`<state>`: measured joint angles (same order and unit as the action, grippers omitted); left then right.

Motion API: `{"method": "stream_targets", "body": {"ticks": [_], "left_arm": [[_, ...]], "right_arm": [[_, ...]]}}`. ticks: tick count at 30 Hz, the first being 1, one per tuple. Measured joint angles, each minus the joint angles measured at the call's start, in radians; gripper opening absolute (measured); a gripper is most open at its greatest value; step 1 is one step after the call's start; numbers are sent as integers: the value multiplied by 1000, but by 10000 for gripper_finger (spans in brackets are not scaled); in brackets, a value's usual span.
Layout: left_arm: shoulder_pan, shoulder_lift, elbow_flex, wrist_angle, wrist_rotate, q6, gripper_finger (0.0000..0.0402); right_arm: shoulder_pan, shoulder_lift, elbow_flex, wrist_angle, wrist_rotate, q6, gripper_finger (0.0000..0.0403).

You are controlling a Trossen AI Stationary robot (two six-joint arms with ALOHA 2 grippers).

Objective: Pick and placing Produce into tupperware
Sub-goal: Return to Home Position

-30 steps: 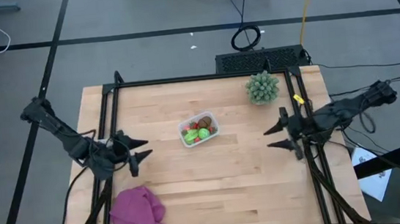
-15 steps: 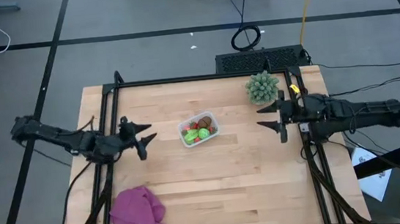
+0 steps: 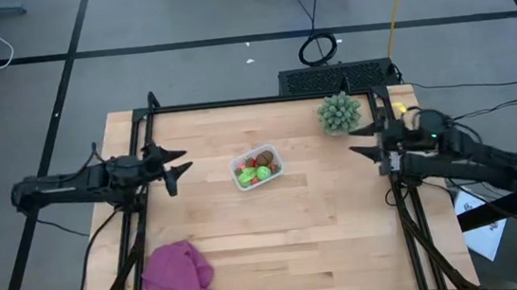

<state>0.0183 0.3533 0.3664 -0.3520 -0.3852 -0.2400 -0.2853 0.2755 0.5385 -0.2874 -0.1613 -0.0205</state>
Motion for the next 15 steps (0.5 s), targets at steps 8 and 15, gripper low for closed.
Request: {"method": "stream_targets", "body": {"ticks": [8,15], "left_arm": [[-2,-100,-44,98,127,81,212],[0,-100,-138,227,177,90,212]], "right_arm": [[-3,-223,-86,14,-158,17,194],[-3,-246,-204,47,-158,60,194]]}}
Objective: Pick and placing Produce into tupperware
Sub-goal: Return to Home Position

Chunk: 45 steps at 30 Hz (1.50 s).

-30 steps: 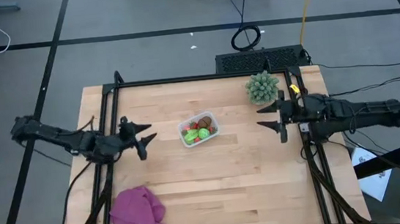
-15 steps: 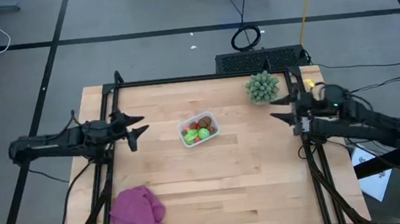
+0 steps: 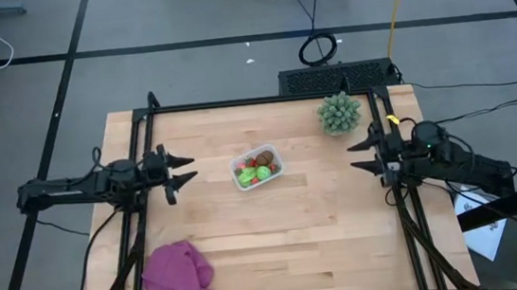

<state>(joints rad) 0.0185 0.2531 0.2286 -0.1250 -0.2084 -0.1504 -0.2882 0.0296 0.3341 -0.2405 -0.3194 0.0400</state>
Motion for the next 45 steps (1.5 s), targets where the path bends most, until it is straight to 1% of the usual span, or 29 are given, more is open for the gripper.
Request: {"method": "stream_targets", "body": {"ticks": [2,7,10,12,13,16,17,19,21,23,27,36,39,45], "left_arm": [[0,-1,-34,67,21,0,212],[0,0,-114,186,28,-5,212],[0,0,-162,292,52,-16,212],[0,0,-201,363,54,-35,212],[0,0,-216,381,54,-42,212],[-1,2,-218,337,33,-79,212],[-1,2,-218,327,30,-86,212],[-1,2,-218,313,28,-95,212],[-1,2,-218,301,26,-95,212],[-1,2,-218,300,23,-95,212],[-4,2,-218,300,23,-95,212],[-34,2,-218,265,-26,-79,212],[-34,2,-218,265,-29,-71,212],[-34,2,-218,296,-54,-61,212]], "right_arm": [[0,0,-23,43,-12,2,194],[0,-1,-59,104,-123,19,194],[0,-1,-87,123,-126,28,194],[0,-1,-125,196,-114,27,194],[0,-1,-146,240,-88,27,194],[0,-1,-207,317,36,23,194],[0,-1,-228,327,62,27,194],[0,0,-267,364,80,37,194],[0,0,-292,416,80,61,194],[0,-2,-302,426,80,80,194],[0,-2,-292,468,80,60,194],[3,-1,-288,473,77,70,194],[21,0,-319,512,54,86,194],[60,-1,-319,540,62,44,194]]}}
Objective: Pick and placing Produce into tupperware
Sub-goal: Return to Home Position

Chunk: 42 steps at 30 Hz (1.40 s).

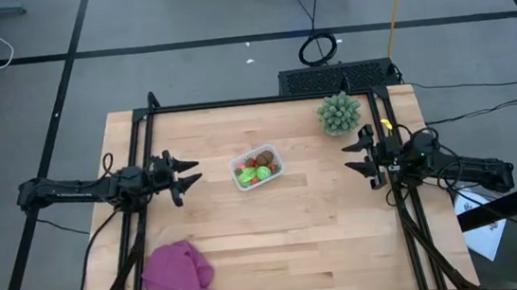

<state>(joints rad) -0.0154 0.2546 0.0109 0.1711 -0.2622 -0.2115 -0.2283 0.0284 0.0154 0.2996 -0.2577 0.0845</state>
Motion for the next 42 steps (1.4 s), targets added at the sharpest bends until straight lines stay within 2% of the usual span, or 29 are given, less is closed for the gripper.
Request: {"method": "stream_targets", "body": {"ticks": [8,15,20,25,30,38,42], "left_arm": [[0,0,0,14,-1,3,212],[0,0,0,47,1,10,212],[0,0,0,134,80,53,212],[0,0,0,75,74,-12,212],[0,0,0,108,72,-17,212],[0,0,0,100,79,-137,212],[0,0,0,101,79,-141,212]], "right_arm": [[1,1,0,-57,76,0,194],[1,1,0,-85,79,-3,194],[1,1,-1,-138,79,-13,194],[1,1,-1,-155,78,-21,194],[1,1,-1,-154,78,-44,194],[1,1,-2,-155,75,-17,194],[1,1,-2,-155,74,-18,194]]}}
